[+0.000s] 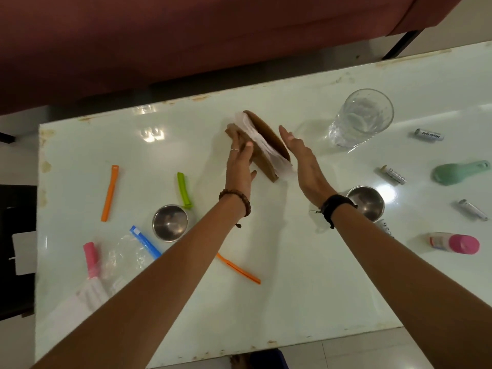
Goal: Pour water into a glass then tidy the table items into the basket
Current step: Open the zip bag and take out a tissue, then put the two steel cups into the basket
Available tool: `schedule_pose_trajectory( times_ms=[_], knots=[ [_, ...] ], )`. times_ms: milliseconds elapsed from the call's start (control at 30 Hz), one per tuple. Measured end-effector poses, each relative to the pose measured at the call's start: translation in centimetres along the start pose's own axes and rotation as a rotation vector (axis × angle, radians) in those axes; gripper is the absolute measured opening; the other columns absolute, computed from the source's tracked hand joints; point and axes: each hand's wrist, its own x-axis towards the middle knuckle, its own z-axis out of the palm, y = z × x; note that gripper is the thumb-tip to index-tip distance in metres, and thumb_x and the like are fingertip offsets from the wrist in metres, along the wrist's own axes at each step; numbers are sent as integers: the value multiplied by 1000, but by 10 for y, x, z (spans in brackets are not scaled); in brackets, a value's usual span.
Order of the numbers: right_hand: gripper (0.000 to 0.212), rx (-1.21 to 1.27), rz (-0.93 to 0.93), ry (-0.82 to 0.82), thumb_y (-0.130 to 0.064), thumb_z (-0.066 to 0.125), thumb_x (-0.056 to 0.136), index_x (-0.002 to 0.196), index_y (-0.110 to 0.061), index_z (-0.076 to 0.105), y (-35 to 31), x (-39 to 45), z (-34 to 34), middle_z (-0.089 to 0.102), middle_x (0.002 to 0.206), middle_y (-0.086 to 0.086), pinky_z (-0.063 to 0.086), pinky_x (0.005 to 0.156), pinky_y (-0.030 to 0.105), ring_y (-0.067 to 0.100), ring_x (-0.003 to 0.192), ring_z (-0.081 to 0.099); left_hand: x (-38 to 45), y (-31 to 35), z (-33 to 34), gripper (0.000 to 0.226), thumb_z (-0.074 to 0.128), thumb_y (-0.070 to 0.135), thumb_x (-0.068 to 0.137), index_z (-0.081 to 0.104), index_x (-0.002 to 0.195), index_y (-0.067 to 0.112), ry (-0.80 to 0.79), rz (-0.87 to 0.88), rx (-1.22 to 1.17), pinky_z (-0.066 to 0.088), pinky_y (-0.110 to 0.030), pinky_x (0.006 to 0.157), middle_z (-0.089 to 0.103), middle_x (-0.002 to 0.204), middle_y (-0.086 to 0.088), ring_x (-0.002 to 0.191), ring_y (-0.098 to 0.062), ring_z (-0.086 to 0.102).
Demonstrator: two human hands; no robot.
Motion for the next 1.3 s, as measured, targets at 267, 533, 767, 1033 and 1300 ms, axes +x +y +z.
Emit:
schedule_pose_trajectory(
  times_ms=[267,533,767,1033,1300],
  knots=[
    [46,105,42,-15,-29,16,101,146,-24,23,5,0,-14,28,153,-6,22,110,26,4,135,28,11,8,20,45,37,19,98,29,142,25,-194,-46,133,39,-32,99,48,137,-6,120,-19,48],
    [47,113,67,-6,-32,20,98,137,-16,40,4,13,-16,52,130,-1,31,108,35,13,119,46,15,8,31,45,36,19,99,28,142,22,-163,-52,107,37,-37,104,44,141,-8,127,-26,43],
    [46,76,6,273,-27,27,101,145,-17,22,0,-19,2,25,154,3,19,111,26,14,140,23,-12,-5,30,41,42,19,95,39,136,18,124,147,290,36,-35,107,46,138,-6,126,-21,44],
    [16,202,-2,613,-14,50,94,107,-17,57,40,-133,47,64,107,-4,42,79,9,-5,95,57,-117,-81,-9,14,47,13,92,53,91,25,399,-96,-167,49,-27,72,59,99,-3,89,-14,57],
    [54,381,202,693,-19,57,91,135,-27,28,73,-155,35,60,119,7,39,96,29,13,112,56,-134,-100,-59,54,53,7,89,29,123,43,524,-70,-278,47,-45,95,55,117,-10,106,-23,58]
  ],
)
